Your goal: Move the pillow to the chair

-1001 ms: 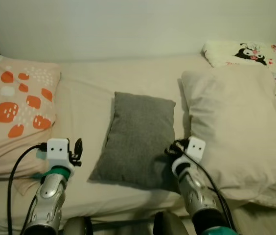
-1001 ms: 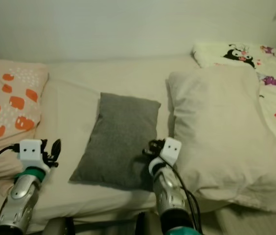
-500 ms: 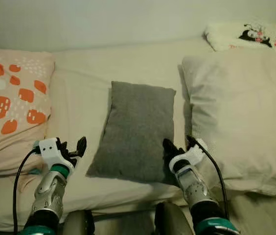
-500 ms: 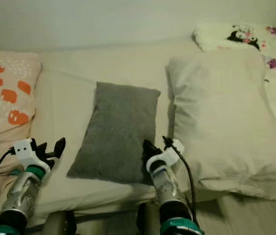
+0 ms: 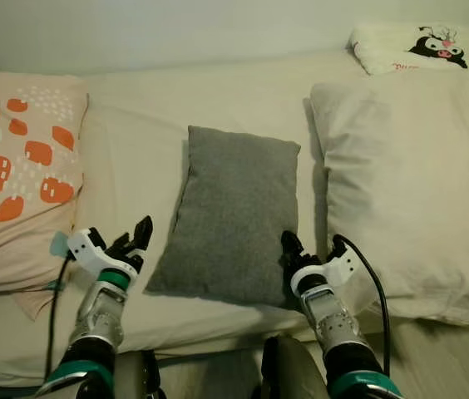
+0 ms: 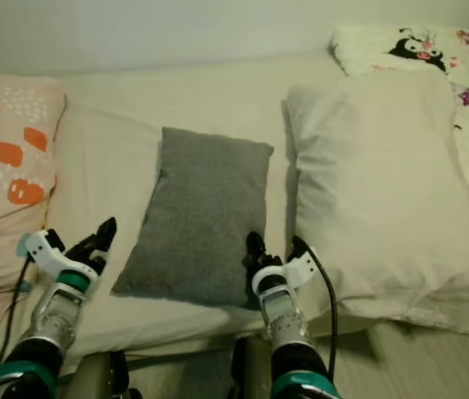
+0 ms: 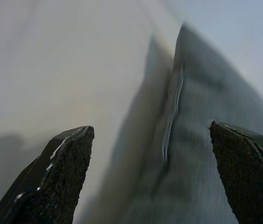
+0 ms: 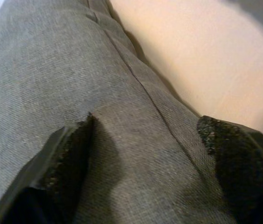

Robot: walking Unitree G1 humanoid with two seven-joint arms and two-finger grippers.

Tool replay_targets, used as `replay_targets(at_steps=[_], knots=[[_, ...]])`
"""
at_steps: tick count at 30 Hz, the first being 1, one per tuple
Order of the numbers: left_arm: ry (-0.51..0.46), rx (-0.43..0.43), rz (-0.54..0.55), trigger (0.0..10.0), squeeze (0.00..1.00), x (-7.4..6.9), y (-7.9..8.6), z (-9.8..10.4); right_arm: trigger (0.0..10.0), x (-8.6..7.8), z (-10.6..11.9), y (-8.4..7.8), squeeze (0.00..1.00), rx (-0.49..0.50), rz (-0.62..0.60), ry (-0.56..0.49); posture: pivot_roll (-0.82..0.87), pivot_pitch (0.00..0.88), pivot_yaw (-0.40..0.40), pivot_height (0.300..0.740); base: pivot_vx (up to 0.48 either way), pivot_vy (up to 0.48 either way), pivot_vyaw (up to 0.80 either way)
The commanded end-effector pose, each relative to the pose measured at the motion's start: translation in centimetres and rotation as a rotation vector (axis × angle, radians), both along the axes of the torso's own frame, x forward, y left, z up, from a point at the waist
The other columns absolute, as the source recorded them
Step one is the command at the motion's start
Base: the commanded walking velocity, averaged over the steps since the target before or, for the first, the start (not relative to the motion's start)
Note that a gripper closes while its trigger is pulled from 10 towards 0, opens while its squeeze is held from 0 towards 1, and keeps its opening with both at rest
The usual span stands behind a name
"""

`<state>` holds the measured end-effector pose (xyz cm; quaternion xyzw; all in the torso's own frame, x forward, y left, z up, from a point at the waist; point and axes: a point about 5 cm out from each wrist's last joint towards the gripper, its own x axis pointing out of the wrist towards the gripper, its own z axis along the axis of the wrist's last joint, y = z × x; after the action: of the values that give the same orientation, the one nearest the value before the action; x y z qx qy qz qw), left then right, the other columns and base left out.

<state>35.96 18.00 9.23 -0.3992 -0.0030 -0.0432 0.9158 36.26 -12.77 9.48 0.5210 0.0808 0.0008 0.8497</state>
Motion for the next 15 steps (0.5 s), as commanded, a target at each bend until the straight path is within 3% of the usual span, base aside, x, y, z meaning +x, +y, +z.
replay_targets(at_steps=[1,6,9,15], knots=[[0.100,-0.029,-0.039,10.0,1.00,-0.8,-0.9,-2.0,10.0,-1.0,-1.6,2.3,1.00,0.013,0.081,0.073,-0.15,0.311,0.069,0.591,0.000,0.000,0.00],[0.147,-0.030,-0.075,10.0,1.00,-1.0,-1.7,-2.7,10.0,-1.1,-1.6,3.0,1.00,-0.012,0.129,0.069,-0.16,0.311,0.067,0.591,0.000,0.000,0.00],[0.234,0.053,-0.060,10.0,1.00,-1.4,-2.1,-3.7,10.0,-1.6,-1.5,4.7,1.00,-0.021,0.272,0.059,-0.16,0.308,0.071,0.591,0.000,0.000,0.00],[0.245,0.051,-0.100,10.0,1.00,-1.7,-2.4,-4.1,10.0,-2.6,-1.6,6.6,1.00,-0.074,0.479,0.038,-0.16,0.304,0.075,0.591,0.000,0.000,0.00]])
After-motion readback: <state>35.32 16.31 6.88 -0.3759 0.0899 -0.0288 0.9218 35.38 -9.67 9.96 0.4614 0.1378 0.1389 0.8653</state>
